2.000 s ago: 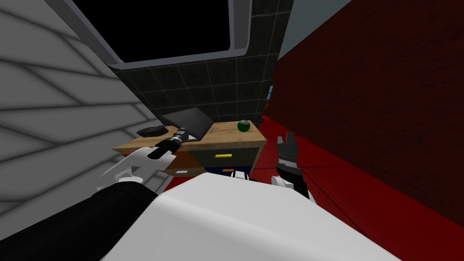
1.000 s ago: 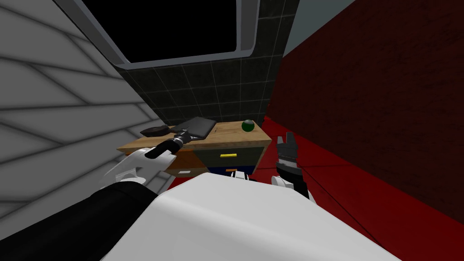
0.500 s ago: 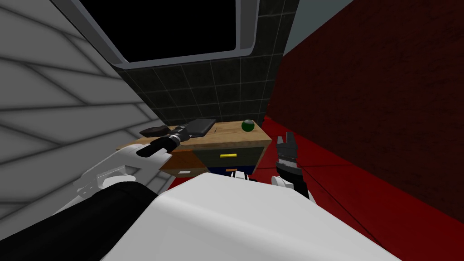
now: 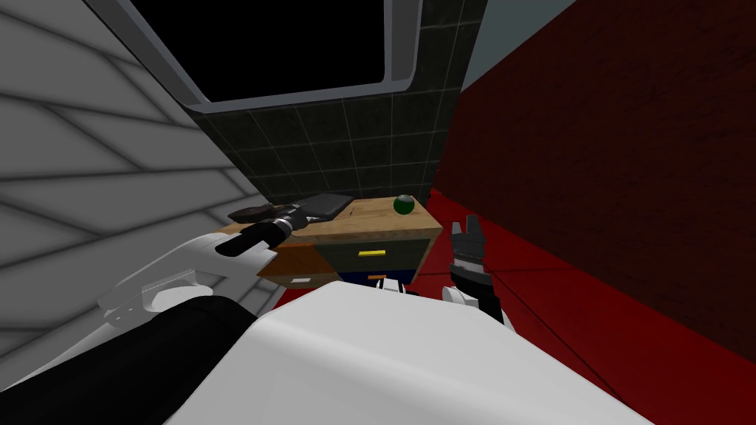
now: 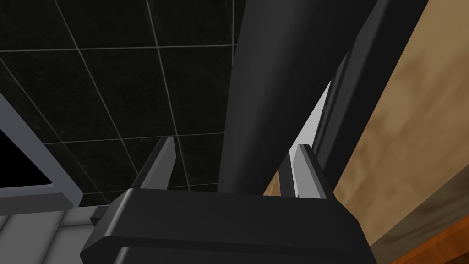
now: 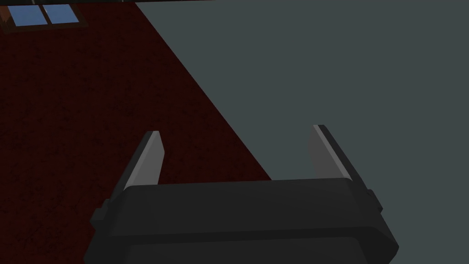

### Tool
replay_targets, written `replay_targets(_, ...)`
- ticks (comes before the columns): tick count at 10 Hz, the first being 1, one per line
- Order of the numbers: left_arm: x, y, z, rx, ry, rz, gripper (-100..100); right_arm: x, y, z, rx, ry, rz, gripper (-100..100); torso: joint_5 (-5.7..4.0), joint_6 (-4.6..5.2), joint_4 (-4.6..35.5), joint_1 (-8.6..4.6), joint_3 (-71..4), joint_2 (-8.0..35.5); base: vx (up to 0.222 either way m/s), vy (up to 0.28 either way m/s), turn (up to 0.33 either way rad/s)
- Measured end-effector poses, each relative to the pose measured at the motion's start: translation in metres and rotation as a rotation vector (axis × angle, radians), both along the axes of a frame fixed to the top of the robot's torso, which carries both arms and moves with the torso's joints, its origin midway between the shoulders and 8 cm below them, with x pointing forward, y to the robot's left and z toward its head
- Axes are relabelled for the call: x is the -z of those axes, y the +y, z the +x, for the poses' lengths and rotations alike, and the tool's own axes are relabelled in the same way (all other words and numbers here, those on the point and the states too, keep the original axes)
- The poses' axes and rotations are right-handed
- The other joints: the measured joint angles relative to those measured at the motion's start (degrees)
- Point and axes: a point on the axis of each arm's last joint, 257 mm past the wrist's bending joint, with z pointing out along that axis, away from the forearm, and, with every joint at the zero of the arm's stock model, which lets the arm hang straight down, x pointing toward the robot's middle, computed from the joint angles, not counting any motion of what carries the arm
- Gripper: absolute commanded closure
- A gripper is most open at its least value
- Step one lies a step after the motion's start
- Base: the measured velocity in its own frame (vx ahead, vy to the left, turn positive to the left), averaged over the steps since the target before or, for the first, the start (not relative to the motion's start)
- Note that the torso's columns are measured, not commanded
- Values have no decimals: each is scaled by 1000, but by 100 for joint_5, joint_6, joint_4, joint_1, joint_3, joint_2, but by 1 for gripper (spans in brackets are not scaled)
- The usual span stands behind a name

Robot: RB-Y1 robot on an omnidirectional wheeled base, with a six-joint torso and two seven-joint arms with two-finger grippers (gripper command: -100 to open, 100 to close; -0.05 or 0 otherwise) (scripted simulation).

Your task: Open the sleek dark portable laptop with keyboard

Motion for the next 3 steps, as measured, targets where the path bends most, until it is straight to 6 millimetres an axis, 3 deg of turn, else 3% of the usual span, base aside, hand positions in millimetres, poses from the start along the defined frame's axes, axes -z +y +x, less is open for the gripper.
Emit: replay_targets(3, 0, 0, 0, 0, 0, 0, 0, 0, 0, 0, 0, 0, 0, 0, -1, 0, 1, 2, -2, -2, 0, 0, 0)
